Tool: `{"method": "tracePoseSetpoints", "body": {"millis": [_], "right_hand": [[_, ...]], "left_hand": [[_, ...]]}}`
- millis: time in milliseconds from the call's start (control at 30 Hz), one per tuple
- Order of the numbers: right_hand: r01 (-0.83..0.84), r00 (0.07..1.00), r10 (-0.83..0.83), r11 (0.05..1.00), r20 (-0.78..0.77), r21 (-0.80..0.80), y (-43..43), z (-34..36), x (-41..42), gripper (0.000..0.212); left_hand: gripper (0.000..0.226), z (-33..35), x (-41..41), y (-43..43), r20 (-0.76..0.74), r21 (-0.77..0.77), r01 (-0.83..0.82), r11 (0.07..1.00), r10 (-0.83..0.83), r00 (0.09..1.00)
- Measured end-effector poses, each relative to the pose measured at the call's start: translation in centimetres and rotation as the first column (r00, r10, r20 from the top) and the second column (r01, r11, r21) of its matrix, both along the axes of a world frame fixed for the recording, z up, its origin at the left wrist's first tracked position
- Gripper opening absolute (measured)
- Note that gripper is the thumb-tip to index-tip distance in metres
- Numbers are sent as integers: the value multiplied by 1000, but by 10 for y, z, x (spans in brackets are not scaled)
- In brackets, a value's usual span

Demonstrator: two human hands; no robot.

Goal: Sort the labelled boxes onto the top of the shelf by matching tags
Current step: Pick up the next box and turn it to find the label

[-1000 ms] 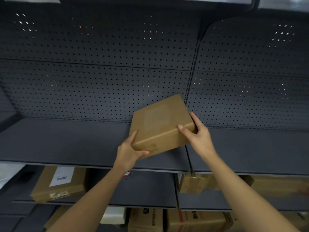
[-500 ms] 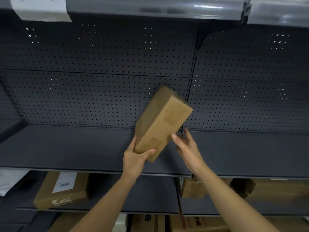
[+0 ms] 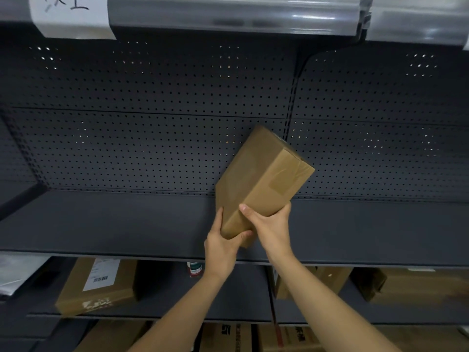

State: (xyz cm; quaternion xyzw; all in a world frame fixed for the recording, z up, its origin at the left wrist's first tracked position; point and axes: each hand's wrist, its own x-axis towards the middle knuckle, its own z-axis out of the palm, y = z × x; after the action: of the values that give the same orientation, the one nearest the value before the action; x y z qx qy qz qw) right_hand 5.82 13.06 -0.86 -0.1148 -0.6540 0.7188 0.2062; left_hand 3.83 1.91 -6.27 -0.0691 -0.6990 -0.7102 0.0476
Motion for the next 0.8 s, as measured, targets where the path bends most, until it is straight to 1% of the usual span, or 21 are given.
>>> {"method": "tracePoseSetpoints", "body": {"millis": [167,300,367,433,500,600,633,700,767,800], "right_hand": [[60,998,-62,997,30,51,-2,6,3,84],[88,996,-93,979,16,182,3,10,7,96],[103,994,-107,957,0,271,10,11,8,107],[103,994,-110,922,-2,374,17,12,10,115],[77,995,-95,870,14,487,23,13,13,117],[38,996,-82,751,36,660,29,13,16,118],[29,996,-79,697,36,717,29,12,17,118],[10,998,-62,585,33,811,28,11,17,118],[-3,998,-53,517,35,856,26,8,17,119],[-3,998,-55,497,35,868,25,6,17,120]], "left_hand": [[97,-9,2,-1,-16,-49,80,996,-81,997],[91,-1,0,-10,32,-102,234,967,-232,972],[88,10,-3,-18,44,-83,218,972,-215,976],[85,27,-6,-28,-3,-19,189,982,-189,982],[83,49,-7,-35,-38,54,202,978,-200,979],[96,78,-6,-36,-11,182,279,943,-282,959],[94,84,-6,-35,-3,226,309,924,-316,949],[79,90,-5,-30,-6,272,339,901,-351,936],[68,92,-4,-25,-12,324,310,894,-324,946],[67,92,-4,-23,-8,351,282,893,-298,954]]}}
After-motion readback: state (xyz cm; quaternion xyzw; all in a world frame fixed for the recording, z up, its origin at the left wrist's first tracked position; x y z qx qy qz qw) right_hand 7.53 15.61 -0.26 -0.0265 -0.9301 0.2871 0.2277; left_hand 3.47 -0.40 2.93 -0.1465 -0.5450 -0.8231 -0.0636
